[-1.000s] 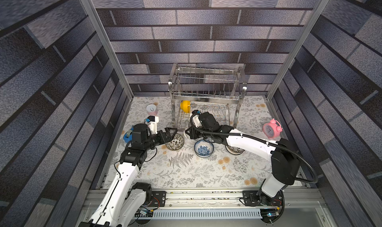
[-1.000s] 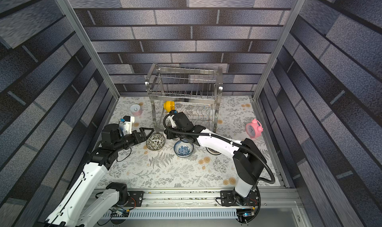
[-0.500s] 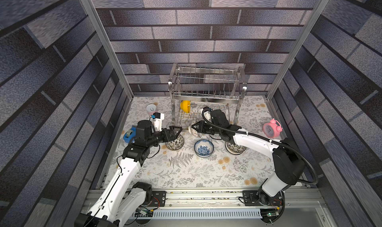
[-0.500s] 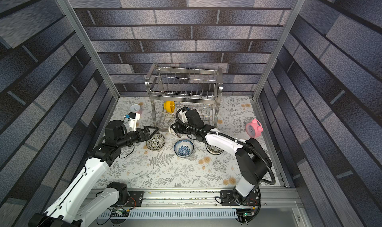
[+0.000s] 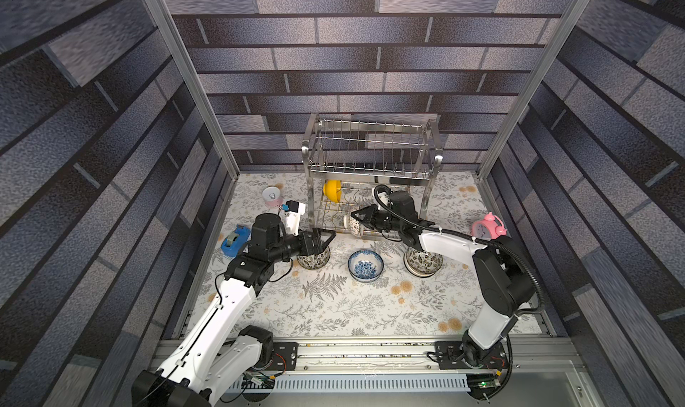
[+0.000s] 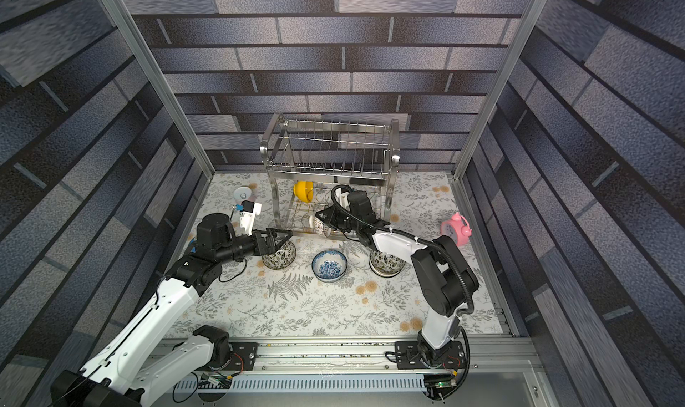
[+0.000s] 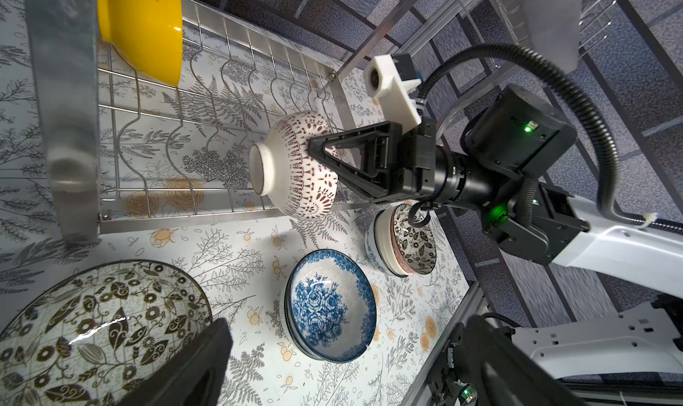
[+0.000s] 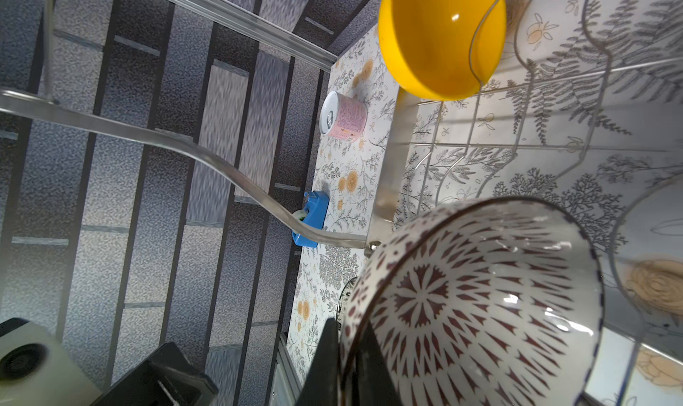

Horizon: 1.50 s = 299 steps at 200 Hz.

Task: Load bowls into a dish rack
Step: Place the bowl in the dish rack.

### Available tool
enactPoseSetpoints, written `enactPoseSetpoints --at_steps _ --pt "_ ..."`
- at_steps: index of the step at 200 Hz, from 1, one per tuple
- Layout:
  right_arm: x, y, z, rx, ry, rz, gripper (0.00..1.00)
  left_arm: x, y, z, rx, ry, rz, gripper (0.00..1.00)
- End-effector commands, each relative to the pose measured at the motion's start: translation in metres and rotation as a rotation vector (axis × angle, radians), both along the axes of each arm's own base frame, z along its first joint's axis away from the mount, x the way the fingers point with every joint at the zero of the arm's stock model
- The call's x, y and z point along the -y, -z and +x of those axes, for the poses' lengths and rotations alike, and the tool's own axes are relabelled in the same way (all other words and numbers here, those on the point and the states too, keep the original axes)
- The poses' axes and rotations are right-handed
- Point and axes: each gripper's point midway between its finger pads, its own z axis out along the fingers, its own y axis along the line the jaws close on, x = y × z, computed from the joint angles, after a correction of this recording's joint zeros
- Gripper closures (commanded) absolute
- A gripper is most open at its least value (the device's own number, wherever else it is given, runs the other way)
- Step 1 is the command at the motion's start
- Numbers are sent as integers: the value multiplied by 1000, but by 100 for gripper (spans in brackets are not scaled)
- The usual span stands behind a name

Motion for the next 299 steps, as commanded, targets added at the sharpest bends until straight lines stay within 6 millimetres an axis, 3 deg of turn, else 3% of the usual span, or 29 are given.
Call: enactPoseSetpoints --at_steps 1,139,150,152,156,214,299 --pt "-8 -36 14 74 -11 102 100 3 -12 0 48 21 10 0" --pt "-5 -29 83 49 49 197 100 3 2 0 29 5 31 0" --pt "-5 -37 89 57 53 220 100 4 1 1 31 5 31 0" --pt "-6 -25 92 38 58 211 100 4 2 1 30 4 32 0" --pt "-6 -21 95 34 63 212 100 4 2 0 30 5 33 0" --pt "-16 -21 129 23 77 256 100 6 8 1 15 11 44 0" --pt "-6 -6 165 12 131 254 100 11 8 3 0 18 61 0"
